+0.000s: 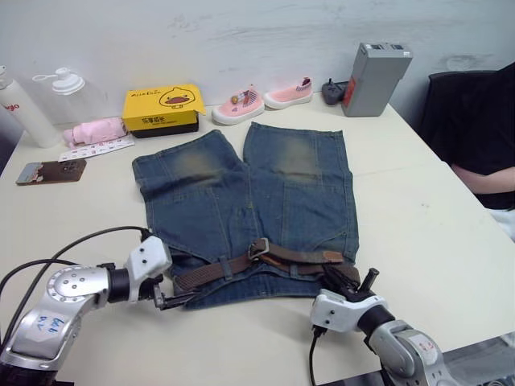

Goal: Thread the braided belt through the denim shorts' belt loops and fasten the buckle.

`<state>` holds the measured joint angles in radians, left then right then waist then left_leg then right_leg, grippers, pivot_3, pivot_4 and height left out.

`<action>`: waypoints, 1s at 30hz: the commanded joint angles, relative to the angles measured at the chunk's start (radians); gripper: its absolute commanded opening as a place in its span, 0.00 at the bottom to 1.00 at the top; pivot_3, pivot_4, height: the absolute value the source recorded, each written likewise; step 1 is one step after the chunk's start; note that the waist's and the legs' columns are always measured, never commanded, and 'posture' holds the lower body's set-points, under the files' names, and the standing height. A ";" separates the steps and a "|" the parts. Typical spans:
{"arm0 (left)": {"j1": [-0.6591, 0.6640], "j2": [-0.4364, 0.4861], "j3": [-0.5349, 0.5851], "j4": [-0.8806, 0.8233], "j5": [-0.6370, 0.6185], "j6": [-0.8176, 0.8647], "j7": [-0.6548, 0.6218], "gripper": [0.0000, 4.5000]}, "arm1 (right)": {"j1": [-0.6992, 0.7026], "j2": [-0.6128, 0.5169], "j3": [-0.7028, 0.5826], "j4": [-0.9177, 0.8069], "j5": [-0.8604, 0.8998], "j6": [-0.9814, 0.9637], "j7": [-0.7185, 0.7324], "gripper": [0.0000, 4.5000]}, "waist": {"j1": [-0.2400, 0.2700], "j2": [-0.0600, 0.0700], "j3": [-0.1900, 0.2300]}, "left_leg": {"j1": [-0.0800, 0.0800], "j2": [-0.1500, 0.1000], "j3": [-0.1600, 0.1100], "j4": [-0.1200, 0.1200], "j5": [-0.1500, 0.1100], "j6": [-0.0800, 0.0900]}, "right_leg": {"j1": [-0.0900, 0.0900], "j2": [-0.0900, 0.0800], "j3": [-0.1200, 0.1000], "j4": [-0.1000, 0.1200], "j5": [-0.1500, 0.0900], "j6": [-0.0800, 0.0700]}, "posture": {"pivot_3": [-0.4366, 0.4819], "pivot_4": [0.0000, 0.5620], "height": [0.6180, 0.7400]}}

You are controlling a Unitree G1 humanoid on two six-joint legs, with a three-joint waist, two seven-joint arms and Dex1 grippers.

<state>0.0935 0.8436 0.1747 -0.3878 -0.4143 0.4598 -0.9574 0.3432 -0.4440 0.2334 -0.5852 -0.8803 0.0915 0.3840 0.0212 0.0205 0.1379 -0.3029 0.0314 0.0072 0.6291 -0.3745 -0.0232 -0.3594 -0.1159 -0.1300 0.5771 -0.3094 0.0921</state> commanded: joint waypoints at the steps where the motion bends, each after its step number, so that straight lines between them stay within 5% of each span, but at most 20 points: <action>1: 0.023 0.034 0.064 -0.047 -0.042 0.024 -0.024 0.98 | -0.024 0.020 0.024 0.007 -0.006 -0.001 0.004 0.00 | -0.002 0.001 0.000 | 0.000 0.000 0.000 0.000 0.000 0.000 | 0.000 0.000 0.000 0.000 0.000 0.000 | 0.48 0.27 0.72; 12: 0.029 0.000 -0.022 -0.052 0.191 -0.183 0.098 0.98 | -0.055 0.036 0.042 0.045 -0.007 -0.001 -0.003 0.00 | -0.003 0.000 0.000 | 0.000 0.000 0.001 0.000 0.000 0.000 | 0.000 0.000 0.002 0.001 0.000 0.000 | 0.48 0.27 0.72; 29: 0.076 -0.014 -0.076 -0.060 0.352 -0.245 0.186 0.98 | -0.069 0.043 0.048 0.045 0.010 0.004 0.013 0.00 | -0.009 0.000 -0.001 | 0.001 0.000 0.001 -0.001 0.000 0.000 | 0.000 0.000 0.003 0.002 -0.001 -0.001 | 0.48 0.27 0.72; 30: 0.074 -0.018 -0.075 -0.054 0.365 -0.264 0.196 0.93 | -0.069 0.044 0.050 0.046 0.009 0.004 0.013 0.00 | -0.009 0.000 -0.001 | 0.001 0.000 0.001 0.000 0.000 0.000 | 0.000 0.000 0.003 0.002 -0.001 -0.001 | 0.48 0.27 0.72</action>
<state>0.1680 0.8294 0.0918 -0.4328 -0.0810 0.2234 -0.7897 0.2782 -0.4095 0.2672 -0.5393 -0.8801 0.0977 0.3915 0.0126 0.0200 0.1371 -0.3019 0.0317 0.0077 0.6286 -0.3747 -0.0233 -0.3596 -0.1157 -0.1273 0.5792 -0.3100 0.0910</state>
